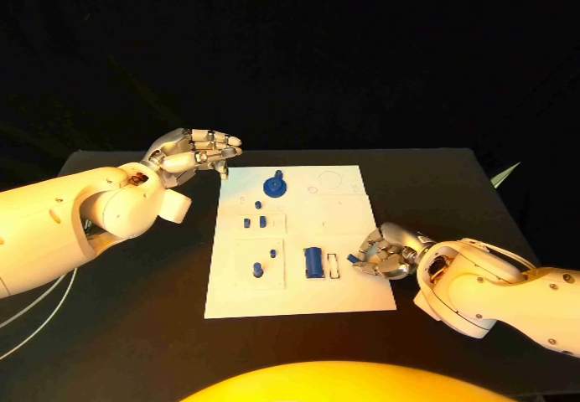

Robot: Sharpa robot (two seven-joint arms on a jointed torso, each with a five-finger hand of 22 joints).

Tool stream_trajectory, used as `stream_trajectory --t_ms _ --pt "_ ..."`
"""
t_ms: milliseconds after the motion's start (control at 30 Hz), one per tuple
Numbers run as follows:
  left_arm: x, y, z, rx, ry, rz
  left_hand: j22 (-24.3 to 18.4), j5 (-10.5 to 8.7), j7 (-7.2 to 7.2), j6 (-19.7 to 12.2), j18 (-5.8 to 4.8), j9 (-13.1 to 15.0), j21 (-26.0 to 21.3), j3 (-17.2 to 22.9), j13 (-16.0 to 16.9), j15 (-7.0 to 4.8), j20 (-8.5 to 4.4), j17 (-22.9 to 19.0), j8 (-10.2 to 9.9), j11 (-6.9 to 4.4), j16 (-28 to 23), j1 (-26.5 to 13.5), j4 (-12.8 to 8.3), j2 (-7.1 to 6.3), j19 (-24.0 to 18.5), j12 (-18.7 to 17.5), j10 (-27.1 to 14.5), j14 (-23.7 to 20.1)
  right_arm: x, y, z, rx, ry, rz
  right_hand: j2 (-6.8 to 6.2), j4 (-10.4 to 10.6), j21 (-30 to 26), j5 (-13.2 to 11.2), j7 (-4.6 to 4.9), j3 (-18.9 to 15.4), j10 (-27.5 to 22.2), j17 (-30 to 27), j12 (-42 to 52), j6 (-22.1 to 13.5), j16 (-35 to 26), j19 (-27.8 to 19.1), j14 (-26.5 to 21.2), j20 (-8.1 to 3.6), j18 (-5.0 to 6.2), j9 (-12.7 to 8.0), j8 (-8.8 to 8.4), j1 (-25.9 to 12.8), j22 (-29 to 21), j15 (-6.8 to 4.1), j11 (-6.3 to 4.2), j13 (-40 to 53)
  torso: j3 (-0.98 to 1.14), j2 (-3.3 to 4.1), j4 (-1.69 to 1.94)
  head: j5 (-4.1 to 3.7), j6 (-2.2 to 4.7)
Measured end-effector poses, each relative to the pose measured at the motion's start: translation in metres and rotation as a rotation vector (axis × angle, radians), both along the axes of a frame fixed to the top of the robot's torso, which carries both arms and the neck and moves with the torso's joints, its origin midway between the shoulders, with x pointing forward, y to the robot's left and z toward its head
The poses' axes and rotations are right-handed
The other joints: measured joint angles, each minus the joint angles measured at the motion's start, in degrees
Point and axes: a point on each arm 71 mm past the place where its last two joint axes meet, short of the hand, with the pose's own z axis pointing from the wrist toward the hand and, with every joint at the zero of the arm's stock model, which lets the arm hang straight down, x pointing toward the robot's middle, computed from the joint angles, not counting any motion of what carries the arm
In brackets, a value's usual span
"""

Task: Assemble the parts on the task board

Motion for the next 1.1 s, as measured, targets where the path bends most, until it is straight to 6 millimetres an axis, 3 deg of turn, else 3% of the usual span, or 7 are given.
stream_trajectory --t_ms 267,1100 --pt "0.0 0.0 0.0 0.0 0.001 0.0 0.0 0.0 0.0 0.0 0.01 -0.05 0.0 0.16 -0.06 0.0 0.0 -0.05 0.0 0.0 0.0 -0.16 0.16 0.16 0.0 0.0 0.0 0.0 0.001 0.013 0.0 0.049 0.012 -0.003 -0.74 0.79 0.0 0.01 0.26 1.43 0.0 0.0 0.22 0.18 0.0 0.0 0.0 0.0 0.0 0.46 0.03 -2.87 0.0 0.0 0.0 0.0 0.01 0.02 0.01 -0.07 -0.2" --pt "0.0 0.0 0.0 0.0 0.001 -0.001 0.0 0.0 0.0 0.0 0.0 -0.04 0.0 0.16 -0.05 0.0 0.0 -0.04 0.0 0.0 0.0 -0.23 0.16 0.23 0.0 -0.01 0.0 0.0 0.008 0.034 -0.009 0.09 0.062 -0.005 -0.81 1.33 0.0 -0.48 -0.01 2.74 0.0 -0.01 0.21 0.44 0.0 0.0 0.0 0.0 0.0 0.98 0.39 -7.8 0.04 0.0 0.0 0.0 0.04 0.03 -0.02 0.3 -0.47"
